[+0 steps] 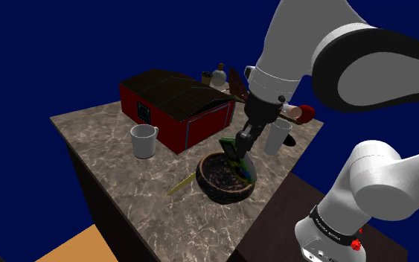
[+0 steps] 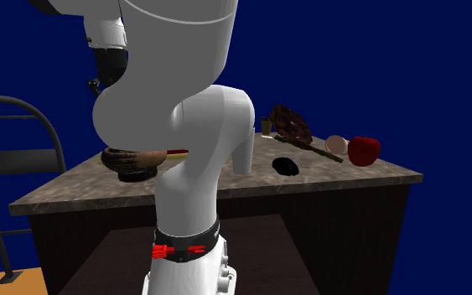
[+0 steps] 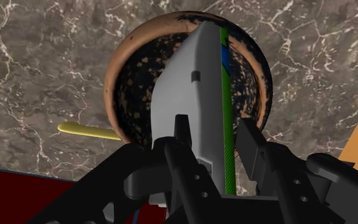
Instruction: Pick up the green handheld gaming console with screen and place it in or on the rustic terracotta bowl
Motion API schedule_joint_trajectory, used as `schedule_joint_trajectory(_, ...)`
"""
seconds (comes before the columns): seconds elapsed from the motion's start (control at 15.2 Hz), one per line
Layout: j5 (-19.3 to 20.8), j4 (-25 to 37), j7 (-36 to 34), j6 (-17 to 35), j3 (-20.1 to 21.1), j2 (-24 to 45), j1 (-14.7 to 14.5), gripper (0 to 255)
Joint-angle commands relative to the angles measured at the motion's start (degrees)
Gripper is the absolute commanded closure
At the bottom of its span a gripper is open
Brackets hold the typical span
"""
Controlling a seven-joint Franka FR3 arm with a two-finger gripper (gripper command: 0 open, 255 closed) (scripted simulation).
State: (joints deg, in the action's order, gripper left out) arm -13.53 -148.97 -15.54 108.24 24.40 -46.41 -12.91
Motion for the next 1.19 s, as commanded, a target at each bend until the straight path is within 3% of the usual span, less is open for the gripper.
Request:
schedule_joint_trajectory(0.0, -0.09, -0.32, -0.02, 0.40, 0.11, 0.03, -0.04, 255)
schedule_joint_trajectory(0.4, -0.09, -0.32, -0.02, 0.40, 0.11, 0.03, -0.04, 255)
schedule_joint_trajectory(0.46, -0.09, -0.32, -0.02, 0.41, 0.11, 0.02, -0.04, 0)
schedule_joint_trajectory(0.79, -0.09, -0.33, -0.02, 0.41, 0.11, 0.03, -0.04, 0)
schedule_joint_trajectory(1.12, 1.17, 6.46, -0.25, -7.06, -1.45, -0.69, 0.34, 0)
